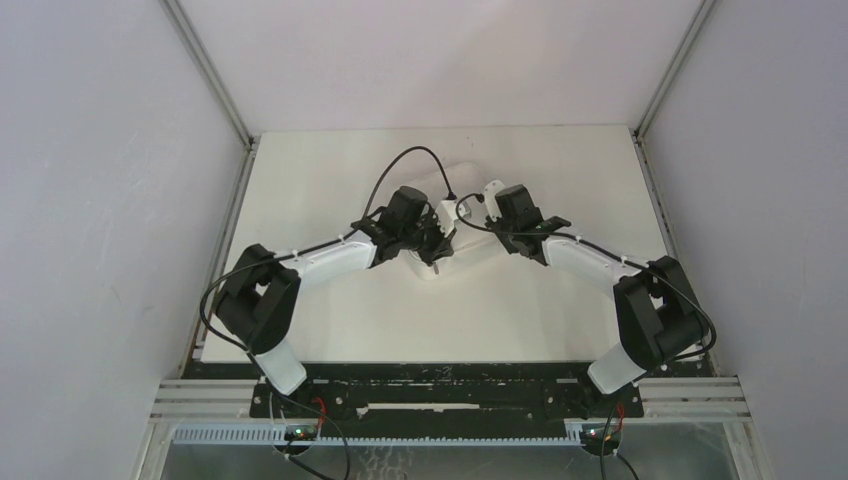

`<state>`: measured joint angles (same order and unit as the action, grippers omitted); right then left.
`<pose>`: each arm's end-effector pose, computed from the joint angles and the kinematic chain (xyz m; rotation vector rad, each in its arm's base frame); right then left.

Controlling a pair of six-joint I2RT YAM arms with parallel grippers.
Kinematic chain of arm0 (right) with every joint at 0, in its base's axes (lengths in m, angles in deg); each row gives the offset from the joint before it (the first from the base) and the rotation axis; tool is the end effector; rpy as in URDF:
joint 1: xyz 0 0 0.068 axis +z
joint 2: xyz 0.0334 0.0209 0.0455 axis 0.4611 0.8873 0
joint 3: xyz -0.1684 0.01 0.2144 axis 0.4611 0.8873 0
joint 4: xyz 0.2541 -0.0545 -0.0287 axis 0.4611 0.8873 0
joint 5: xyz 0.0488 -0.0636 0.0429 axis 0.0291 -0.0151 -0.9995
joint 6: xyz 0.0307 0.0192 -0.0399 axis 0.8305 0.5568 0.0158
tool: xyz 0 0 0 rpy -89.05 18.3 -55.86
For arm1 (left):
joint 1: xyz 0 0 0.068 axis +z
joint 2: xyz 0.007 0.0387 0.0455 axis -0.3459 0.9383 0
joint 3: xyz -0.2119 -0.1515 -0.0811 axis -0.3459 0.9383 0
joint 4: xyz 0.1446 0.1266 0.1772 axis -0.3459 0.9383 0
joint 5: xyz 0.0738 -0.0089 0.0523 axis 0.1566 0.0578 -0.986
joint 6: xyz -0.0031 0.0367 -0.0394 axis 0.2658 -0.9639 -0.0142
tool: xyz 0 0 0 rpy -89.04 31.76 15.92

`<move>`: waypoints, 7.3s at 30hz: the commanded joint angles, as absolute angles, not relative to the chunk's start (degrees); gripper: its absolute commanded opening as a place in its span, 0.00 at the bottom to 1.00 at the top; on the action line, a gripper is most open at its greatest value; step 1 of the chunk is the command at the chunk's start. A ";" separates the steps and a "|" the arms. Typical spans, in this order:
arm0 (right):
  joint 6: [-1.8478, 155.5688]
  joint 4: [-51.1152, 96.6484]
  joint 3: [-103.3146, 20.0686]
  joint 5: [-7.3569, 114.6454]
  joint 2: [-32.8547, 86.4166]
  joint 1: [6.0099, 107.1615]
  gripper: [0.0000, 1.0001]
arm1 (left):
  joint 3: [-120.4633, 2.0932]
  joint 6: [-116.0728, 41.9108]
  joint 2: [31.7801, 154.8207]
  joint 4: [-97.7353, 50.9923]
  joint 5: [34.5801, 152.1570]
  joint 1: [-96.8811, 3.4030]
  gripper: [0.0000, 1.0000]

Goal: Organize the medicine kit

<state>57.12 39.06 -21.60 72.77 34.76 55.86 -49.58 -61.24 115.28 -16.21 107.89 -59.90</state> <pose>0.2872 0.1473 0.2087 -0.7744 2.3027 -0.1240 0.2769 -0.2477 0.2162 1.2006 1.9589 -0.6984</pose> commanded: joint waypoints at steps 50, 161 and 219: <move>78.23 47.74 -32.05 23.78 42.05 28.21 0.00 | -46.02 -83.07 110.76 -2.82 98.03 -60.77 0.00; 64.24 36.47 -24.48 44.12 33.48 43.06 0.00 | -36.17 -115.53 98.50 13.91 95.18 -65.90 0.03; 62.42 36.90 -21.36 49.12 29.85 44.22 0.00 | -34.15 -97.52 96.46 5.32 88.03 -67.30 0.00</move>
<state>64.90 39.49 -21.39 39.20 32.88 45.65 -39.02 -88.08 102.19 -7.01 83.68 -69.71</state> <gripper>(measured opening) 0.003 0.027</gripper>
